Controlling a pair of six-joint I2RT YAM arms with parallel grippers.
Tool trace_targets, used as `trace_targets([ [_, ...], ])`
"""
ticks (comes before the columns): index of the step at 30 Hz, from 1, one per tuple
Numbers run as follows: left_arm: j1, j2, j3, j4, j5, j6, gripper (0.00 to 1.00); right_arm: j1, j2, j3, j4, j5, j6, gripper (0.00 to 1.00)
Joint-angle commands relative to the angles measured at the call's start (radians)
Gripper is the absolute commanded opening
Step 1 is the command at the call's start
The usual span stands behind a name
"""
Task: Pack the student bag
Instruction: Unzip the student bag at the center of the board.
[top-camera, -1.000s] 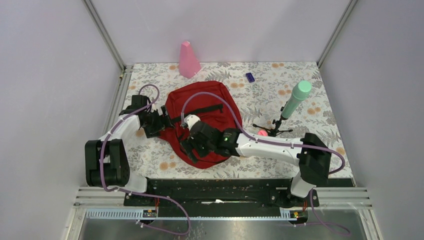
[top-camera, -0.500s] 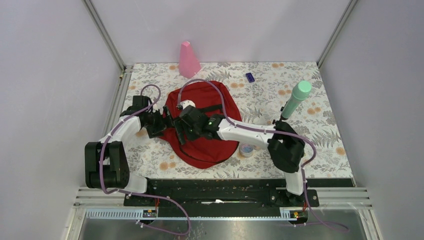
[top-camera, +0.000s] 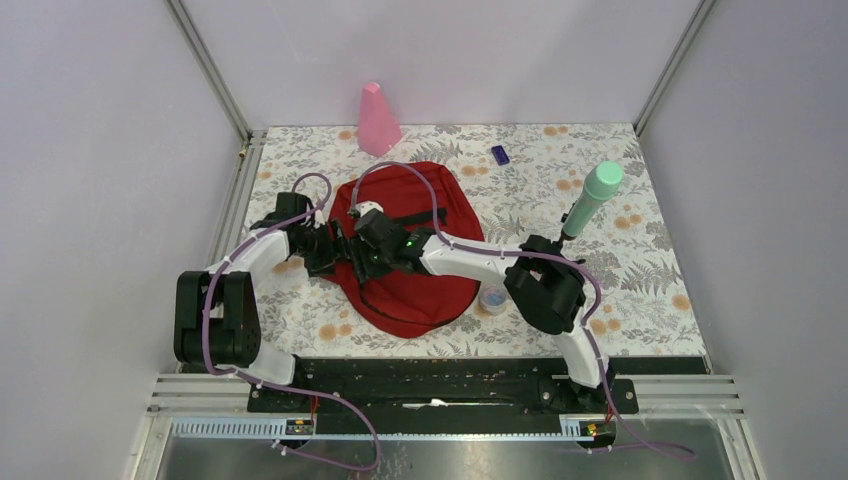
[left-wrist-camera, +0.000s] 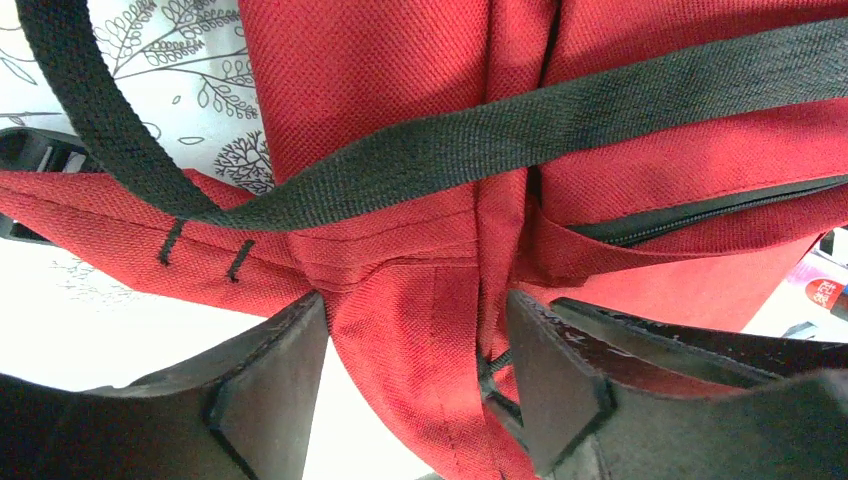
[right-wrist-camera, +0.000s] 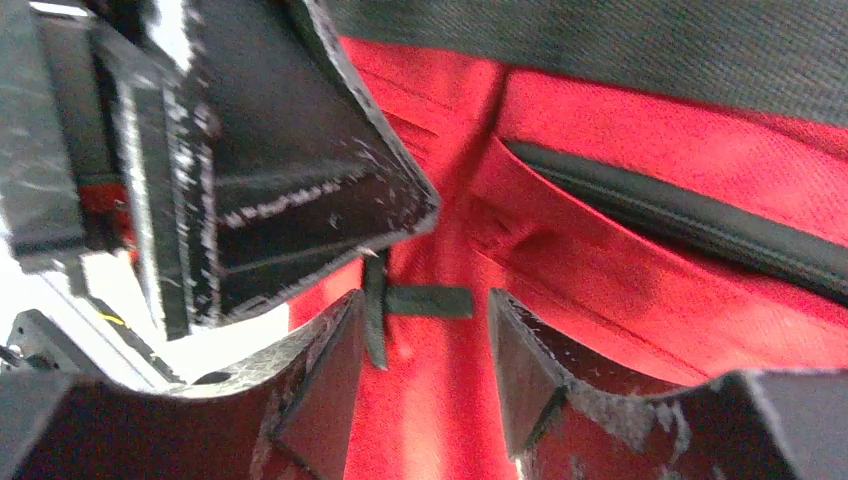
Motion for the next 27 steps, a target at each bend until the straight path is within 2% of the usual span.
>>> trace_targets([
  [1,-0.014,0.009,-0.013,0.043,0.018,-0.014,0.60,-0.005,0.032,0.062,0.062,-0.079,-0.019,0.55],
  [4,-0.014,0.009,-0.011,0.043,0.014,-0.013,0.57,-0.005,0.044,0.076,0.065,-0.074,-0.024,0.51],
  [11,-0.014,0.006,-0.011,0.042,0.007,-0.010,0.42,-0.005,0.028,0.069,0.063,-0.077,-0.041,0.28],
  [16,-0.014,0.004,-0.010,0.039,-0.001,-0.008,0.36,-0.005,0.001,0.057,0.063,-0.062,-0.058,0.24],
  [19,-0.014,0.001,-0.010,0.038,-0.003,-0.008,0.32,-0.005,0.000,0.059,0.062,-0.056,-0.065,0.10],
  [20,-0.014,0.001,-0.009,0.037,-0.004,-0.008,0.29,-0.005,-0.001,0.060,0.063,-0.057,-0.066,0.03],
  [21,-0.014,0.001,-0.008,0.037,-0.004,-0.007,0.26,-0.005,-0.004,0.057,0.063,-0.058,-0.068,0.00],
  [27,-0.014,-0.010,-0.004,0.036,-0.015,-0.005,0.05,-0.005,-0.118,-0.039,0.119,-0.069,-0.082,0.00],
])
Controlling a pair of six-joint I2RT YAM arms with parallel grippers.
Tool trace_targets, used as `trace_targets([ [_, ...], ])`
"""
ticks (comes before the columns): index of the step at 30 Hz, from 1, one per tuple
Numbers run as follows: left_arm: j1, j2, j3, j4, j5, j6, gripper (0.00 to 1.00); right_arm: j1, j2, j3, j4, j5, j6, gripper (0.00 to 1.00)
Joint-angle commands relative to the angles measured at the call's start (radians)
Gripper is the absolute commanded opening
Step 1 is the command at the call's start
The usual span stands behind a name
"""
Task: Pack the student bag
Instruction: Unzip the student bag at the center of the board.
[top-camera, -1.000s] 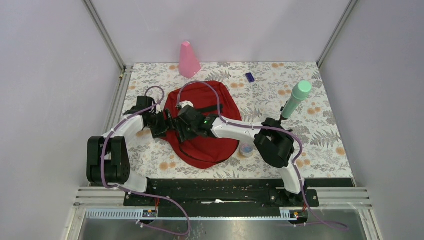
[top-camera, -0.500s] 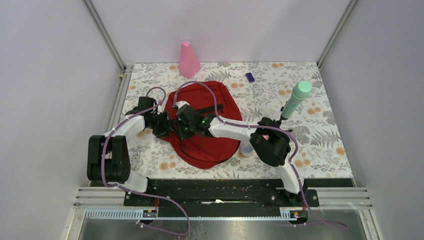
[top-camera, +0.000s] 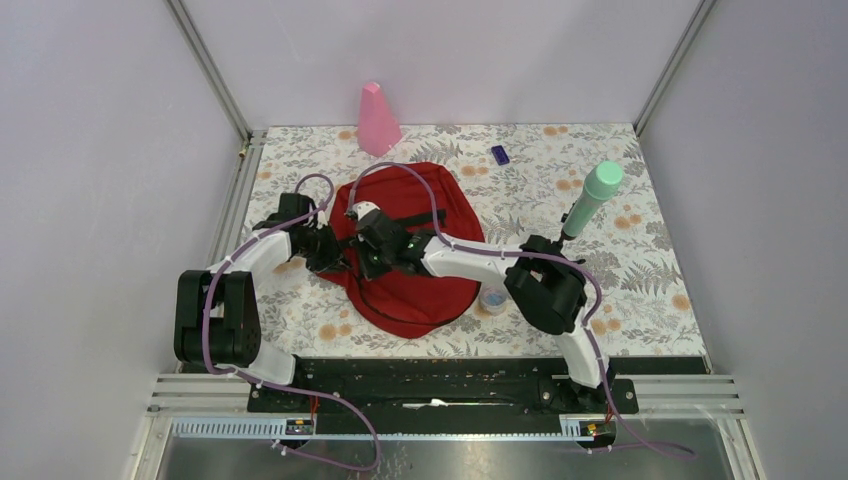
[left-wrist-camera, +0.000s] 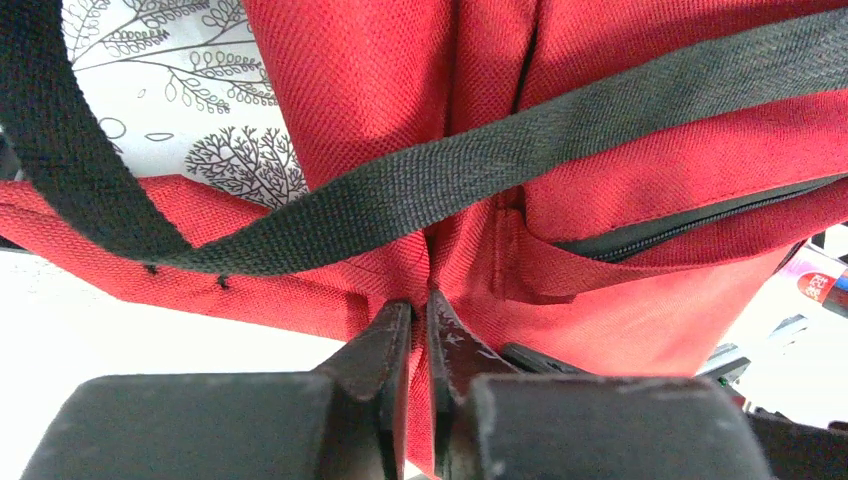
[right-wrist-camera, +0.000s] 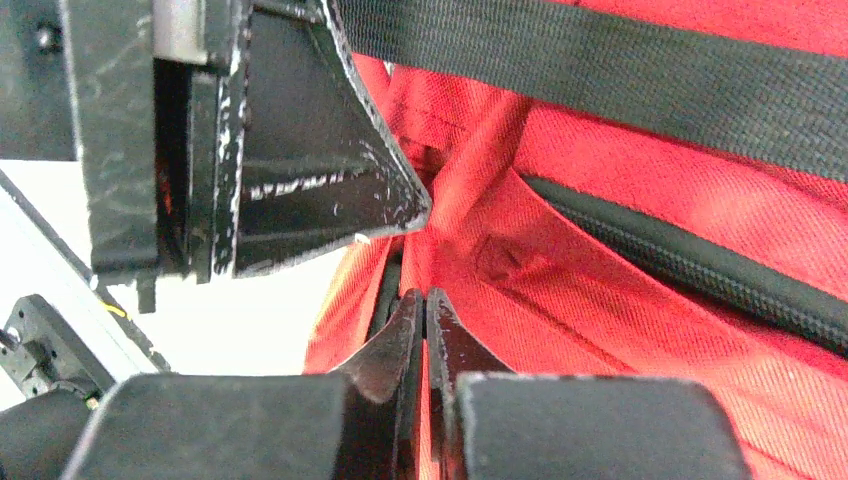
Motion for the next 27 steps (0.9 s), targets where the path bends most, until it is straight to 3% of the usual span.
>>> trace_targets([
  [1,-0.001,-0.018,0.007,0.021,-0.021,0.010,0.02,-0.004,-0.162,-0.064,0.052,-0.015,-0.029,0.00],
  [10,-0.001,-0.040,0.014,0.021,-0.036,0.013,0.00,0.019,-0.312,-0.226,0.075,-0.036,-0.046,0.00],
  [27,0.002,-0.076,0.060,0.004,-0.069,0.008,0.00,0.097,-0.440,-0.290,0.051,-0.006,-0.096,0.00],
])
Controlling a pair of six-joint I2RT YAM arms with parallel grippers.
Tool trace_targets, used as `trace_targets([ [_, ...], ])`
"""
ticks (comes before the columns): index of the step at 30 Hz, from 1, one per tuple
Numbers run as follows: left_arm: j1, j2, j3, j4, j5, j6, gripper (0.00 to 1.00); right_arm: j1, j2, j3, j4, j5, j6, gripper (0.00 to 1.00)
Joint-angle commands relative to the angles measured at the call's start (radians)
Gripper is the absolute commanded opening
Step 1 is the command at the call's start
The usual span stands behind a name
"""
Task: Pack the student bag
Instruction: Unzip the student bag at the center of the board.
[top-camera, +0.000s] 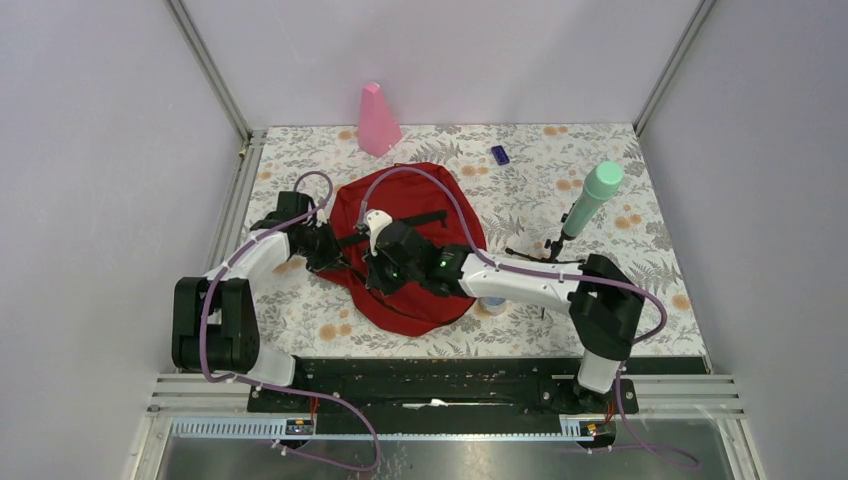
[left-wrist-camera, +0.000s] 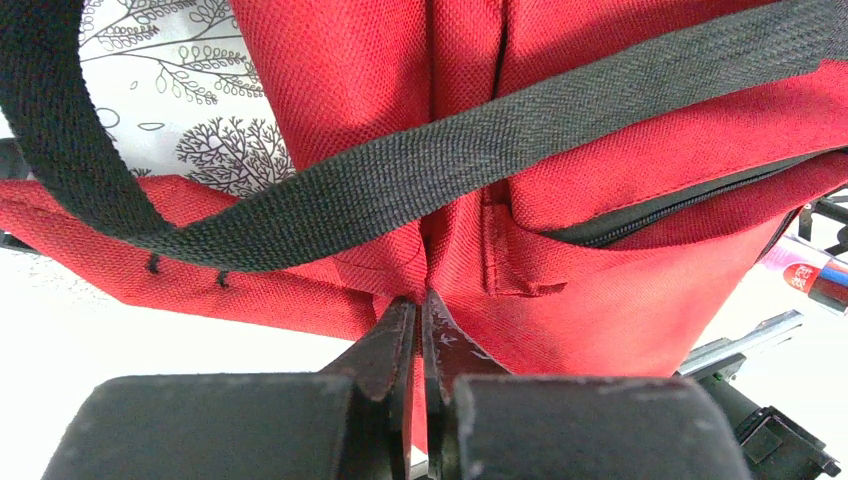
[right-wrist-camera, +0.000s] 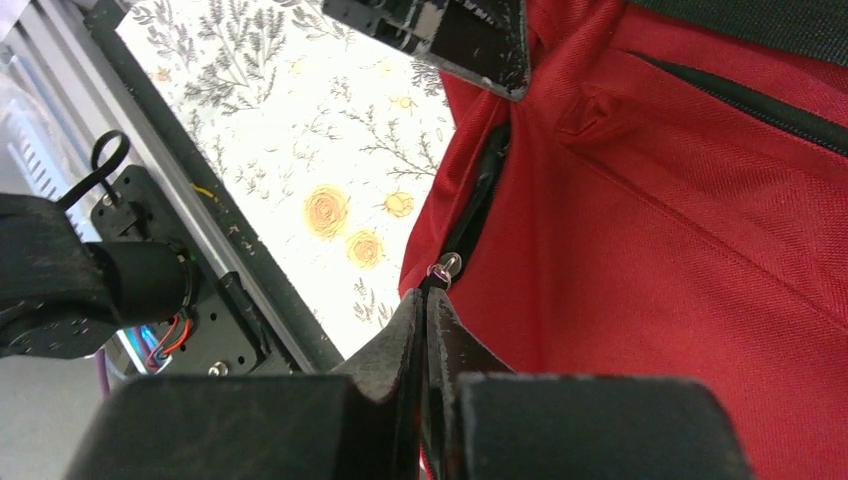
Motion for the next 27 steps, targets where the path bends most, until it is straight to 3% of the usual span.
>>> trace_targets([
  [1,0.010,-0.048,0.053,0.030,-0.079,0.010,0.00,0.028,-0.102,-0.015,0.000,0.006,-0.025,0.00],
  [27,0.087,-0.002,0.201,0.034,-0.115,0.009,0.00,0.089,-0.237,-0.206,-0.023,0.085,-0.032,0.00],
])
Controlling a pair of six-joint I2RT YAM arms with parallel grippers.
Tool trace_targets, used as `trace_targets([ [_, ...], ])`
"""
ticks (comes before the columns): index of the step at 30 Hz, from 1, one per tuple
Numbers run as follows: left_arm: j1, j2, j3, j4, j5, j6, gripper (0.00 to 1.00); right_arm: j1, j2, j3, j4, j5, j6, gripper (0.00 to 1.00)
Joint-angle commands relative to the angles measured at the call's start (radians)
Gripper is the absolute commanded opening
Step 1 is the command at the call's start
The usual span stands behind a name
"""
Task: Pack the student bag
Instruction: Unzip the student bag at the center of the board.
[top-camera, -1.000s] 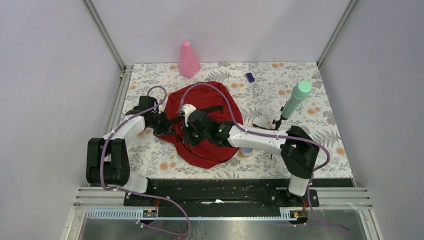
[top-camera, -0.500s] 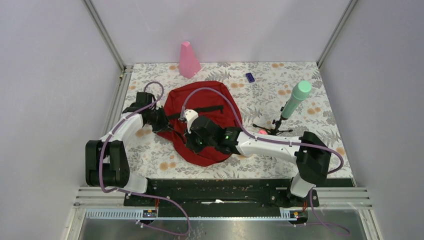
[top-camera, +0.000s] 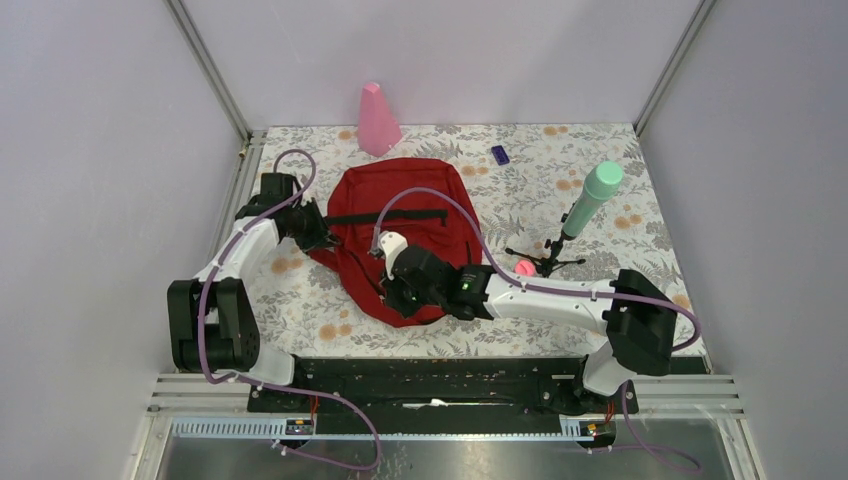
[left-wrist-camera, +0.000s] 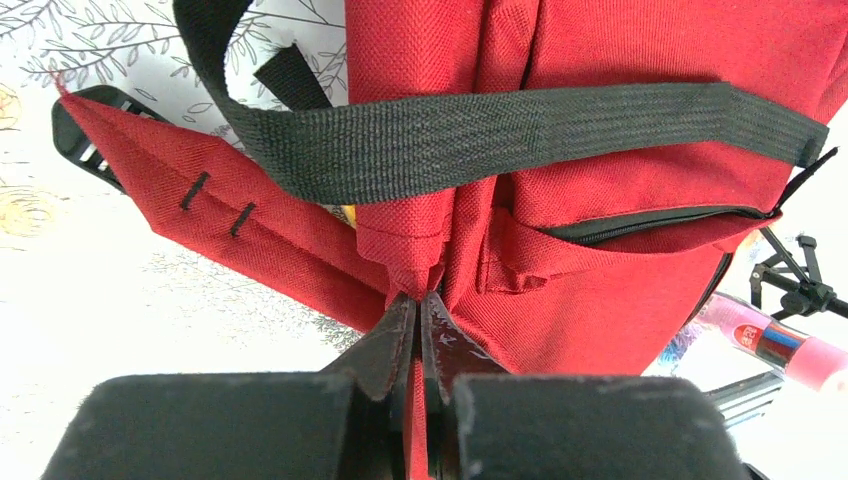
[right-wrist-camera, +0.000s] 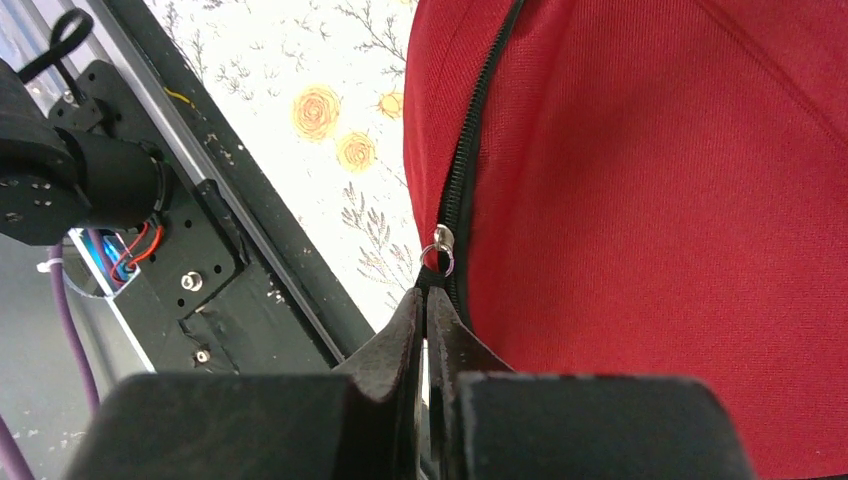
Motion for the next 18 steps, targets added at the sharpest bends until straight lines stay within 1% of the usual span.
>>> trace_targets([
  [1,0.022,-0.001,0.072,0.067,-0.086,0.014,0.00,0.016,-0.060,-0.027,-0.002,0.020,0.013,0.00],
  [6,0.026,0.006,0.109,0.064,-0.139,0.021,0.00,0.025,-0.092,-0.068,-0.002,0.007,0.014,0.00],
  [9,0.026,0.023,0.135,0.069,-0.143,0.014,0.00,0.031,-0.110,-0.097,0.001,0.005,0.011,0.00],
  [17,0.025,0.074,0.195,0.063,-0.137,0.023,0.00,0.040,-0.100,-0.159,0.091,0.008,0.049,0.00],
  [18,0.026,0.070,0.192,0.061,-0.138,0.028,0.03,0.039,-0.097,-0.162,0.110,0.008,0.055,0.00],
])
